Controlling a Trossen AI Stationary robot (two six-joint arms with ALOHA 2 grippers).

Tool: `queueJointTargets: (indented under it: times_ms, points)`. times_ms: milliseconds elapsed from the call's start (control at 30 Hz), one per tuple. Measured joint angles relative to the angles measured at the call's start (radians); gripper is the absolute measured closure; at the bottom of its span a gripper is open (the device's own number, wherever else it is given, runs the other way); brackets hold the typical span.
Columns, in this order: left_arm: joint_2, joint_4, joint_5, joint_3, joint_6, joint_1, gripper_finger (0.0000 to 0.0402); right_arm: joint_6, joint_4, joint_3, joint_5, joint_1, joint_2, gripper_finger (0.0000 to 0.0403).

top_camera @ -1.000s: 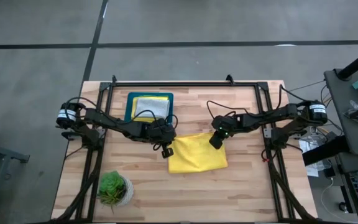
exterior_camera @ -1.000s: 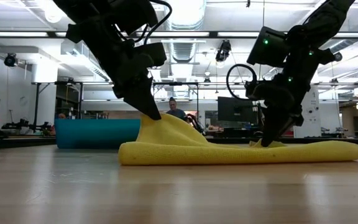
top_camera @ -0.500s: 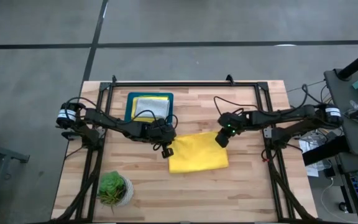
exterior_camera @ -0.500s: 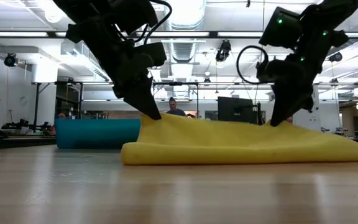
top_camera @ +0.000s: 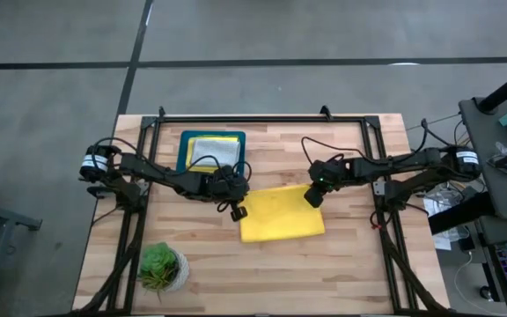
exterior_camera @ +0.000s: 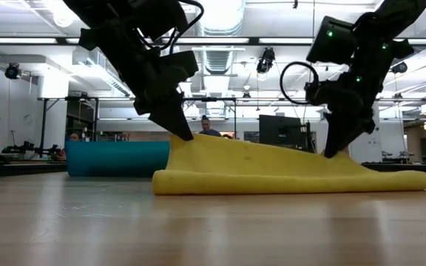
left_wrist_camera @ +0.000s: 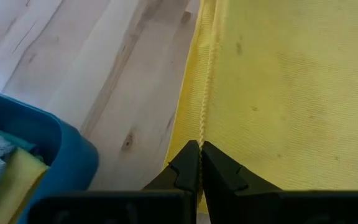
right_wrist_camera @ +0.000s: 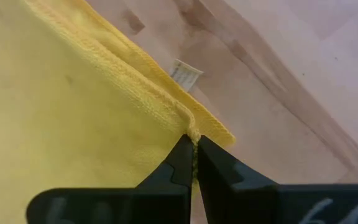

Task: Fold microfiber towels
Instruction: Fold the yellow microfiber towel

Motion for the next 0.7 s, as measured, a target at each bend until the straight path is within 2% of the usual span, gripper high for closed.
queueJointTargets:
  times_ms: [200, 433, 700]
  points:
    - [0.029, 0.005, -0.056, -0.002, -0.047, 0.000, 0.0402, 0.000, 0.002, -0.001, 0.008, 0.000, 0.010, 0.0394]
    - [0.112, 0.025, -0.057, 0.007, -0.049, 0.000, 0.0402, -0.004, 0.001, -0.002, 0.015, 0.000, 0.011, 0.0394]
    - [0.114, 0.010, -0.057, 0.008, -0.049, 0.000, 0.0402, -0.017, 0.009, -0.002, 0.033, 0.000, 0.011, 0.0394]
